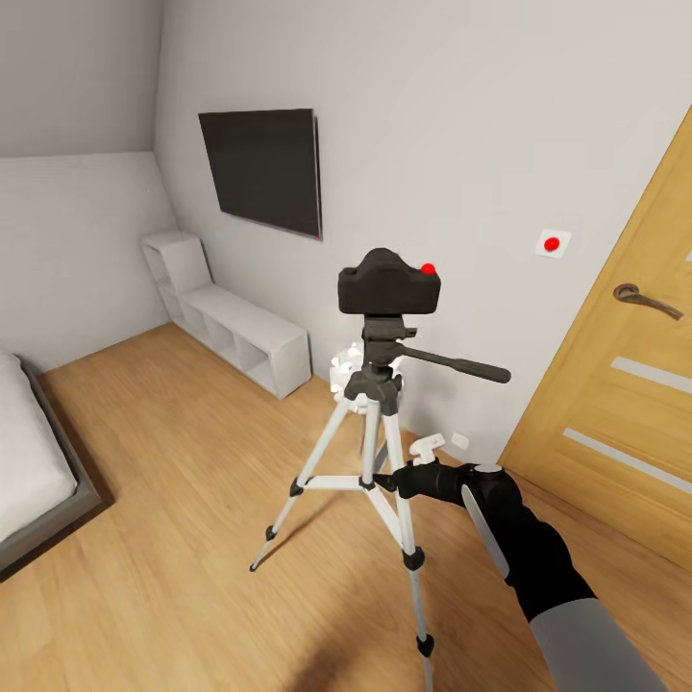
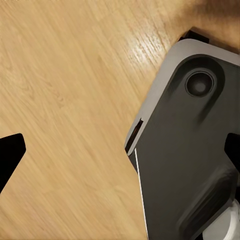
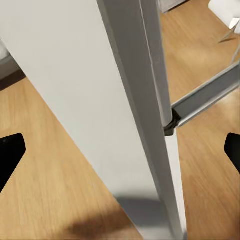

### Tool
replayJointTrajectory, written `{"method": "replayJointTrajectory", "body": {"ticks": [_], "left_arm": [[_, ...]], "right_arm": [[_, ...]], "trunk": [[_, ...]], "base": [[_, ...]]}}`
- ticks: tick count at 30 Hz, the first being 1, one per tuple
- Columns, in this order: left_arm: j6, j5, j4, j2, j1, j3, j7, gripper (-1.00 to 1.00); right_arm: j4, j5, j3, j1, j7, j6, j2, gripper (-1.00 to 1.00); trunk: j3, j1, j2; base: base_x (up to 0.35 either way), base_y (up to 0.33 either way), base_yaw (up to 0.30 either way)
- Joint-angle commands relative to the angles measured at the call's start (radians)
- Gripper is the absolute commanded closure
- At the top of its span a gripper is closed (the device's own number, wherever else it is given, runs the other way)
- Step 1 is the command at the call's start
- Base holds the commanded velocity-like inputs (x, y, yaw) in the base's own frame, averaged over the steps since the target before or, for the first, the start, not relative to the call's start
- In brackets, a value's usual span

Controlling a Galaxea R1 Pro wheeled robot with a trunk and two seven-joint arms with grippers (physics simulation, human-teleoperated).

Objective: Attach the digital camera to the camera tripod in the bedroom.

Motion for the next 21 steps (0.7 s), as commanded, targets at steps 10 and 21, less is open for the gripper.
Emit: {"method": "replayJointTrajectory", "body": {"ticks": [10, 21], "left_arm": [[-0.002, 0.009, 0.0, 0.0, -0.001, -0.009, 0.002, -1.0], [-0.002, 0.009, 0.0, 0.0, -0.001, -0.009, 0.002, -1.0]], "right_arm": [[-0.032, -0.005, 0.001, -0.001, 0.001, 0.009, -0.008, -1.0], [-0.127, -0.018, 0.0, -0.001, 0.058, 0.023, -0.032, -1.0]], "trunk": [[-0.002, 0.001, -0.002], [-0.002, 0.001, -0.002]], "base": [[0.0, 0.0, 0.0], [0.0, 0.0, 0.0]]}}
